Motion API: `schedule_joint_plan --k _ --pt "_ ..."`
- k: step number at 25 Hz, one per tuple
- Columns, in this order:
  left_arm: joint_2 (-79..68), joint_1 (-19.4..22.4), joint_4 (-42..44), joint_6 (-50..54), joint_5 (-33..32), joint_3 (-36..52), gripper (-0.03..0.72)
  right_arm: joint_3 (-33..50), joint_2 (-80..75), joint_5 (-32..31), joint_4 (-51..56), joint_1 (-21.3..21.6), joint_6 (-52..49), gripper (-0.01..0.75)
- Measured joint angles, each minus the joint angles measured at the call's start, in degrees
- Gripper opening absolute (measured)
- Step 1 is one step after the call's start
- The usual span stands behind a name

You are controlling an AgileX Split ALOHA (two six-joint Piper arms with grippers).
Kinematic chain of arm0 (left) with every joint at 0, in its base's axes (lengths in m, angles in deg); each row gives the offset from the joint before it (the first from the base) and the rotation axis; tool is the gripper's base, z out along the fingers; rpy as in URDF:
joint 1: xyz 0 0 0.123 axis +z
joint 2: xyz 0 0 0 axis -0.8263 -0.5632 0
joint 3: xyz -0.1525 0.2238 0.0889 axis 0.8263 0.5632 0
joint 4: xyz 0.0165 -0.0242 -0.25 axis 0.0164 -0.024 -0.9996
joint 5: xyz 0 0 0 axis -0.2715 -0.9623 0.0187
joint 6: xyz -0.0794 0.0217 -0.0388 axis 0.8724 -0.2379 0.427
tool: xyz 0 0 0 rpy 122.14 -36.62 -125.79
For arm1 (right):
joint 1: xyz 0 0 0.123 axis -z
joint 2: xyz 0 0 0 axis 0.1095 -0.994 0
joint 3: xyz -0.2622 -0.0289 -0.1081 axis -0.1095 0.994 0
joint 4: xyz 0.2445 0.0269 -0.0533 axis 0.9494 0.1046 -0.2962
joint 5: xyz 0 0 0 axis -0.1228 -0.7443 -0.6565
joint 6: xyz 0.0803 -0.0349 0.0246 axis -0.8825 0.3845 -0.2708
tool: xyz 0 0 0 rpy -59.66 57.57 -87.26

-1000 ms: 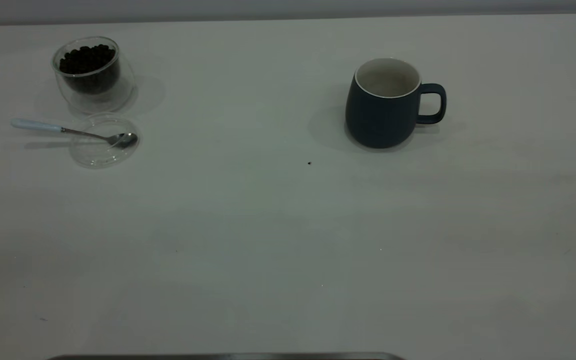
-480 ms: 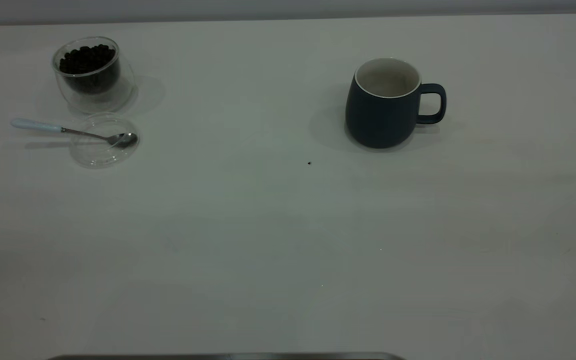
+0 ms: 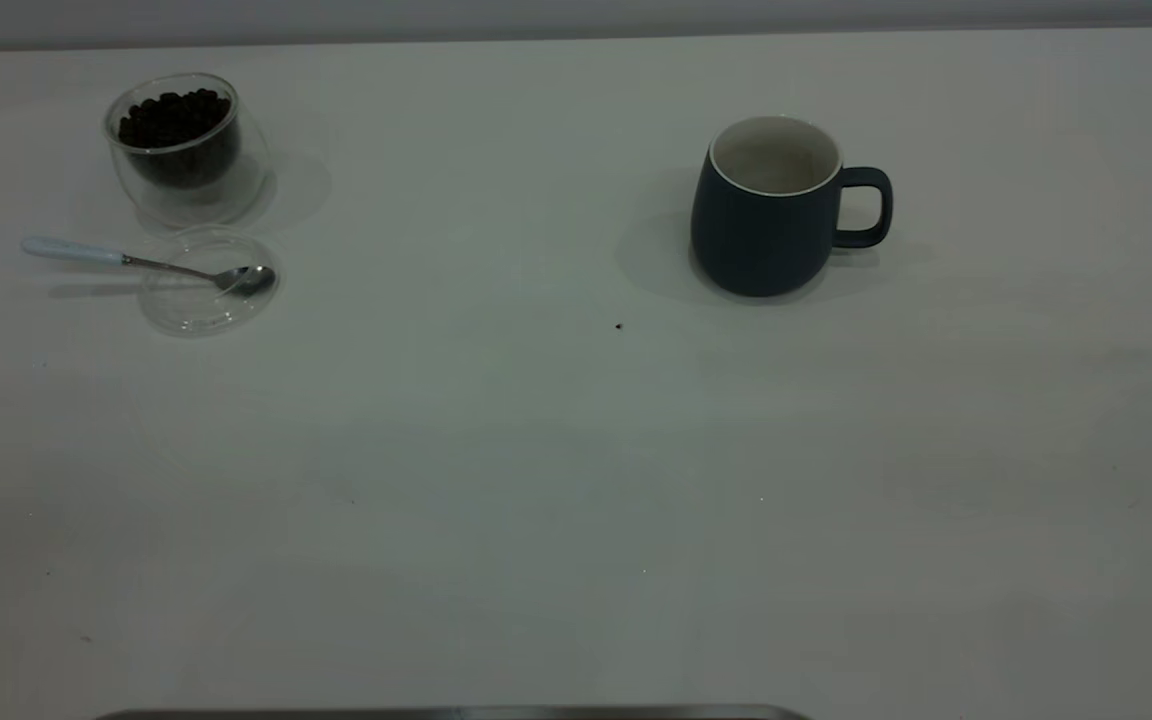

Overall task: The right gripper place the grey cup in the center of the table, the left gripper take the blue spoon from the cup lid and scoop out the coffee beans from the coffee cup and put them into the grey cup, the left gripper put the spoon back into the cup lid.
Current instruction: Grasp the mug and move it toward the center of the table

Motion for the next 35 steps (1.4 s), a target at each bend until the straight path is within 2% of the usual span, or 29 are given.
schedule_joint_plan --k 24,32,35 --pt "0.0 0.0 0.0 -0.1 0.0 0.0 0.532 0.0 -0.9 1.1 3.9 0.0 0.0 0.402" --pt "0.0 0.0 0.0 -0.1 0.0 0.0 0.532 0.0 -20.6 3.0 7.5 0.0 3.3 0.402" --pt "0.0 0.0 0.0 -0.1 0.0 0.0 0.532 -0.4 -28.6 7.6 12.4 0.0 8.3 0.405"
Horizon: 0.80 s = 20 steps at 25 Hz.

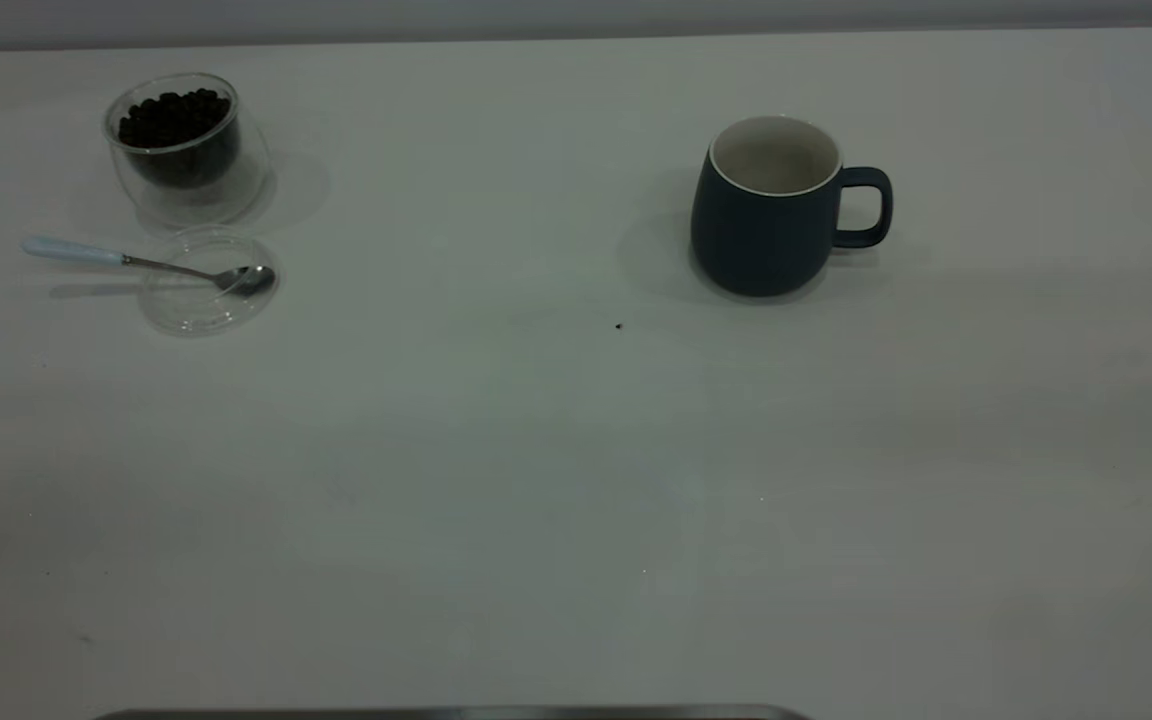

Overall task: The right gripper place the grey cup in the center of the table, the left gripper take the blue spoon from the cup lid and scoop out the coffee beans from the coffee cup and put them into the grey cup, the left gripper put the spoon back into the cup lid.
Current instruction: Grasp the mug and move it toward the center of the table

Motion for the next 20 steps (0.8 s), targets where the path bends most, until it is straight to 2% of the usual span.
schedule_joint_plan --k 5,9,14,20 --pt "0.0 0.0 0.0 0.1 0.0 0.0 0.532 -0.1 -14.2 17.2 14.0 0.0 13.5 0.405" --pt "0.0 0.0 0.0 0.1 0.0 0.0 0.532 -0.2 -26.7 26.3 23.4 0.0 23.6 0.405" --pt "0.0 0.0 0.0 0.1 0.0 0.0 0.532 -4.6 -42.6 30.9 36.7 0.0 37.1 0.405" --pt "0.0 0.0 0.0 0.1 0.0 0.0 0.532 -14.2 -61.6 31.9 50.3 0.0 50.3 0.405"
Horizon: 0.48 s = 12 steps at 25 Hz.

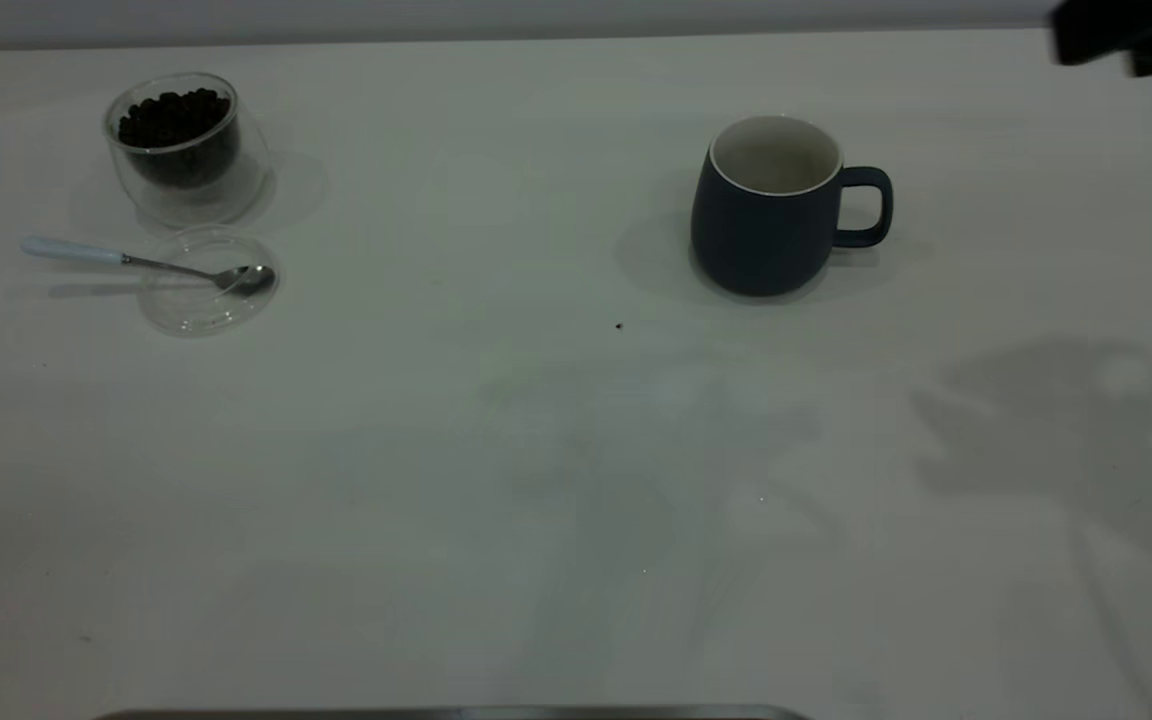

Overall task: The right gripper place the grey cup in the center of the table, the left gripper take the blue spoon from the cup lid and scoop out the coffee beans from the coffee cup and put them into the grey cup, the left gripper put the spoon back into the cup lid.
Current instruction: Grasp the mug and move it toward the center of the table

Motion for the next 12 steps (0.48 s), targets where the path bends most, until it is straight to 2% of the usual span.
schedule_joint_plan --k 6,12 --pt "0.0 0.0 0.0 0.0 0.0 0.0 0.532 -12.7 -15.4 -0.4 3.1 0.0 11.2 0.405" --pt "0.0 0.0 0.0 0.0 0.0 0.0 0.532 -24.2 -26.3 -0.4 3.3 -0.9 13.7 0.405"
